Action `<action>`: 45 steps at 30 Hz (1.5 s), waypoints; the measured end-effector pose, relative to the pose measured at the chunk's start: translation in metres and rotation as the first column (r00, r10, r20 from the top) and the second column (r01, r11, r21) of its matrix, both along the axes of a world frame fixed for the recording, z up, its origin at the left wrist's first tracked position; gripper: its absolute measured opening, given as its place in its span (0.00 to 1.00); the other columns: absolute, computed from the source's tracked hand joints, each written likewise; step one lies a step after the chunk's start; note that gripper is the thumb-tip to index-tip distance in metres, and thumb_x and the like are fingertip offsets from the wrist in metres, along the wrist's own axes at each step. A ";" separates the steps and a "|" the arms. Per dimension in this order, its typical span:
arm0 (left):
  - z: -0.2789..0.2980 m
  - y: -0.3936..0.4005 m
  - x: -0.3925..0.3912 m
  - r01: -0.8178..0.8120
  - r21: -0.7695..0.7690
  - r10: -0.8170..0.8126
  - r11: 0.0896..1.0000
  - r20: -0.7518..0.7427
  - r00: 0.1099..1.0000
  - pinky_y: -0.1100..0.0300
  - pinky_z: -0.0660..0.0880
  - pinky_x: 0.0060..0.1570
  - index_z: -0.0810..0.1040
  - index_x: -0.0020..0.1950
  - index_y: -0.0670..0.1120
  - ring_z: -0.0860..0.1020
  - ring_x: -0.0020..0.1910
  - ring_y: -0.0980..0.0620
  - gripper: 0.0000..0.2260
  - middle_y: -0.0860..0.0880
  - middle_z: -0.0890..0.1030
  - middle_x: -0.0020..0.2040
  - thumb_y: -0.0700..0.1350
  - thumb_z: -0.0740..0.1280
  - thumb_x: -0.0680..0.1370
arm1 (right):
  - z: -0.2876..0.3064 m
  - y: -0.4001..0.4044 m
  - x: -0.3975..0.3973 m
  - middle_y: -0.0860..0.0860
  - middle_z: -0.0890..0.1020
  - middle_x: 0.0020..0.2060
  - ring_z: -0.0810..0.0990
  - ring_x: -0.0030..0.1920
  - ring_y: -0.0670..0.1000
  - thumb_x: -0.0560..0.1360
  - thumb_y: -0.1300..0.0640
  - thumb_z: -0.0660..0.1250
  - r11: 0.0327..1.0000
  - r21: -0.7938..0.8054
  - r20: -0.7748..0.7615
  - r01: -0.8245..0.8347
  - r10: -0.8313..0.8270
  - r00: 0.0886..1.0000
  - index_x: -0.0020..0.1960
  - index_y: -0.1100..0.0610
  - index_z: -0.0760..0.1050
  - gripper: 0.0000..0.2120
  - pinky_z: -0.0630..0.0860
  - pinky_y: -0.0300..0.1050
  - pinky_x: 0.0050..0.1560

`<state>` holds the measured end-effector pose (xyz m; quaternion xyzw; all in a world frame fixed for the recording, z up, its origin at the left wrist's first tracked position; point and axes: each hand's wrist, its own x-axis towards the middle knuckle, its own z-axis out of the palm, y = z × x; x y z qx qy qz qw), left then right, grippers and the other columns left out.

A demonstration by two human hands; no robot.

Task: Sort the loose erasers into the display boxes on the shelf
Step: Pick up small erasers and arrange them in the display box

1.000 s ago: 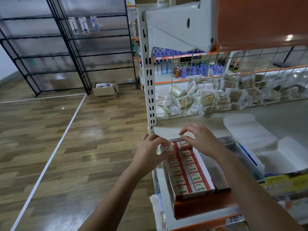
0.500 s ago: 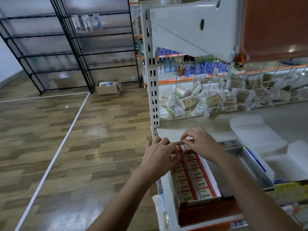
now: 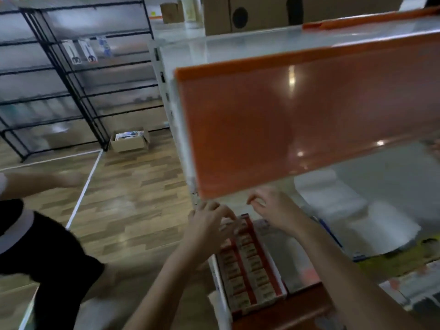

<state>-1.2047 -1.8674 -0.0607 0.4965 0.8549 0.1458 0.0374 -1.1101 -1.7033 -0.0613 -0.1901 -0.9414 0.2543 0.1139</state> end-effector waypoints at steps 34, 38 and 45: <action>0.021 0.582 0.340 0.486 -0.197 -0.515 0.851 -0.132 0.847 0.48 0.65 0.63 0.63 0.71 0.48 0.62 0.70 0.42 0.26 0.43 0.65 0.70 0.59 0.61 0.77 | 0.013 0.463 0.410 0.58 0.76 0.61 0.73 0.61 0.58 0.77 0.53 0.60 0.747 0.164 0.213 0.644 -0.664 0.717 0.63 0.58 0.70 0.17 0.70 0.49 0.59; 0.020 0.646 0.353 0.529 -0.204 -0.558 0.824 -0.121 0.821 0.48 0.66 0.62 0.65 0.69 0.46 0.64 0.69 0.41 0.25 0.42 0.66 0.70 0.57 0.61 0.77 | 0.015 0.521 0.426 0.58 0.75 0.61 0.74 0.61 0.57 0.78 0.52 0.61 0.728 0.129 0.220 0.674 -0.683 0.696 0.63 0.61 0.71 0.18 0.69 0.44 0.55; 0.014 0.732 0.371 0.483 -0.221 -0.509 0.847 -0.075 0.858 0.49 0.67 0.62 0.65 0.71 0.45 0.65 0.68 0.42 0.24 0.42 0.67 0.69 0.55 0.61 0.78 | 0.006 0.609 0.444 0.60 0.76 0.58 0.75 0.58 0.58 0.76 0.59 0.62 0.740 0.046 0.167 0.671 -0.668 0.725 0.62 0.62 0.72 0.15 0.70 0.43 0.52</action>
